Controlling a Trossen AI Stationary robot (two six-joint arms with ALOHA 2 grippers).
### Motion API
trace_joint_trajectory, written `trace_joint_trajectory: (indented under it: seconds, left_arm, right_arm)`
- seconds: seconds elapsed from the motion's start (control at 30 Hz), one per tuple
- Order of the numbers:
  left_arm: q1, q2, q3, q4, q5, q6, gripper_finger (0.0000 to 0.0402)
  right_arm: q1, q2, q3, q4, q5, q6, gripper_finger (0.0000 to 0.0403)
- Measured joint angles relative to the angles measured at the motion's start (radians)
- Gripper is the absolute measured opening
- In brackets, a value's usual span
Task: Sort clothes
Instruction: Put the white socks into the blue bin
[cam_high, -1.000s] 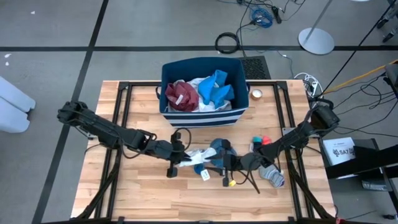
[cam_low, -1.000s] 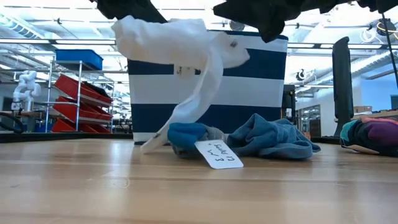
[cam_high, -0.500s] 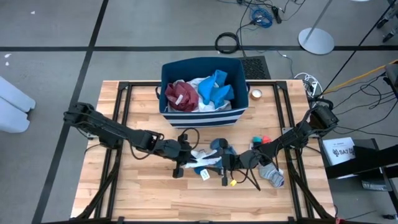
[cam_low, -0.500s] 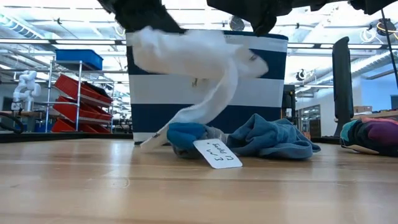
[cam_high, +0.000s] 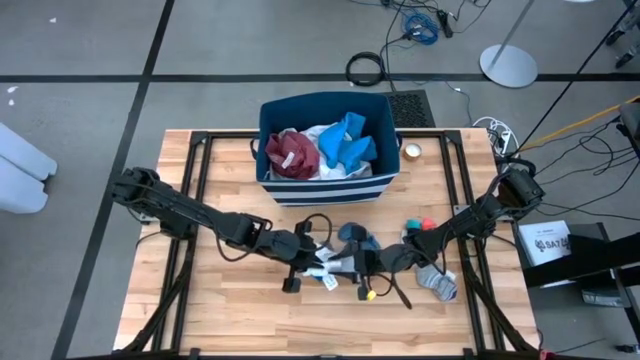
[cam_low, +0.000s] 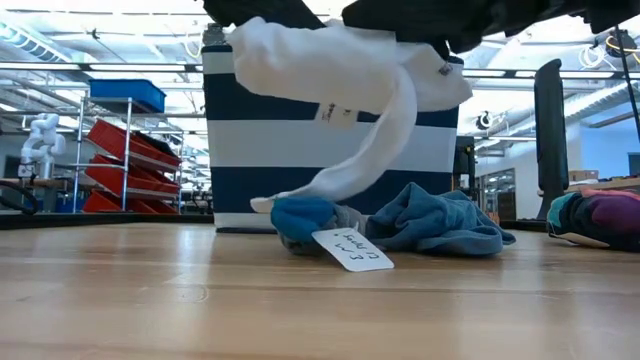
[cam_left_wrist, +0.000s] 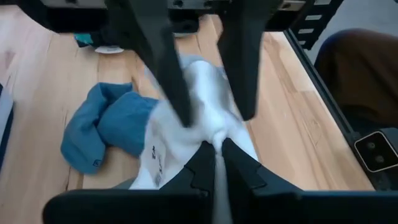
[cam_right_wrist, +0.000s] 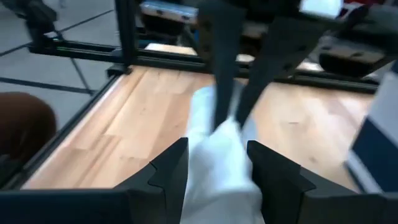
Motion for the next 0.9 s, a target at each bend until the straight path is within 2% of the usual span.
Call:
trace_joint_trajectory:
  seconds: [0.43,0.53,0.7,0.9]
  left_arm:
    - [0.0,0.0,0.0,0.068,-0.005,0.0,0.0022]
    - [0.0,0.0,0.0,0.086,-0.006,0.003,0.0029]
    - [-0.005,0.0,0.0,0.077,-0.075,0.057,0.0071]
    - [-0.007,-0.058,0.001,-0.051,-0.194,0.097,0.013]
  right_arm:
    - [-0.033,0.0,0.0,-0.045,-0.039,0.072,0.0144]
    - [-0.049,0.0,0.0,-0.063,-0.04,0.112,0.0114]
    - [-0.053,-0.001,0.0,-0.076,-0.04,0.105,0.0017]
    - [-0.027,-0.072,0.0,-0.088,-0.038,0.1,0.0006]
